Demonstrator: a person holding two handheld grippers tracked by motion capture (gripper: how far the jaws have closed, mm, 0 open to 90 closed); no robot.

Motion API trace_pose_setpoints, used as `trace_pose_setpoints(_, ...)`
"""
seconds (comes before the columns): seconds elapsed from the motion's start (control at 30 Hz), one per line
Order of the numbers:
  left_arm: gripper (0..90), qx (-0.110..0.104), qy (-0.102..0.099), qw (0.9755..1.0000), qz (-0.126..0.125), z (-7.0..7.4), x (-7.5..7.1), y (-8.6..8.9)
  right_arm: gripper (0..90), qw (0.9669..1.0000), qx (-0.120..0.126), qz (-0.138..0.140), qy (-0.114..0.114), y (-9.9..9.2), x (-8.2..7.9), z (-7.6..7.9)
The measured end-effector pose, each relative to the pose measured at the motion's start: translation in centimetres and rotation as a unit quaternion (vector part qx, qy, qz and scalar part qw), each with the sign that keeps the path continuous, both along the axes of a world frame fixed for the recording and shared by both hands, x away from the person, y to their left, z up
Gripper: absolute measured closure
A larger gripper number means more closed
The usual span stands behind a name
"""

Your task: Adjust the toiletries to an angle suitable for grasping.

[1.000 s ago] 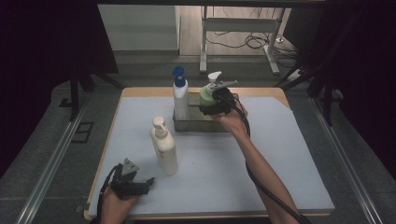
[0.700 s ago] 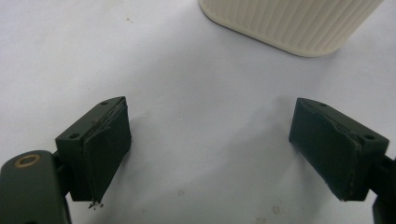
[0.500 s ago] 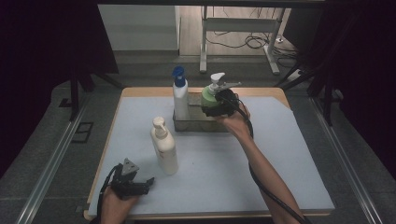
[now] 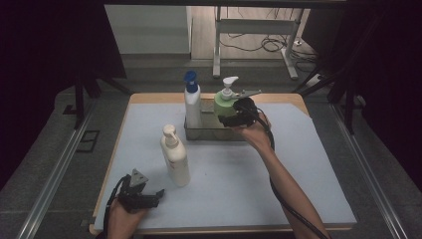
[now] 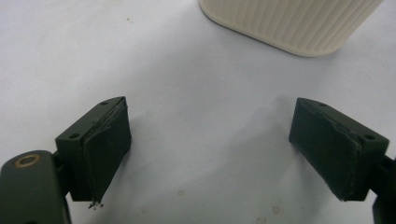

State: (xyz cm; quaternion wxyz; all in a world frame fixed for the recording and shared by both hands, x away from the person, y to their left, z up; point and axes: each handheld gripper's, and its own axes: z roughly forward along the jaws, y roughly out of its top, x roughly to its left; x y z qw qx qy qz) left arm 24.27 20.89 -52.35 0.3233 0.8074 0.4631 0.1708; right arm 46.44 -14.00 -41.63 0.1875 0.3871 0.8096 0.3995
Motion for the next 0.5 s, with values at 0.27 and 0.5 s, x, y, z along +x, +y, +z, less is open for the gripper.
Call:
trace_pose_setpoints(0.27, 12.7, 0.0, 0.001, 1.0, 0.0, 0.0, 0.0, 0.0, 15.3, 0.9999, 0.002, 0.005, -0.01, -1.4, -1.1, 0.6)
trace_pose_setpoints(0.5, 12.7, 0.0, 0.001, 1.0, 0.0, 0.0, 0.0, 0.0, 26.5, 0.9998, -0.002, 0.002, -0.021, -3.3, -2.1, 1.1)
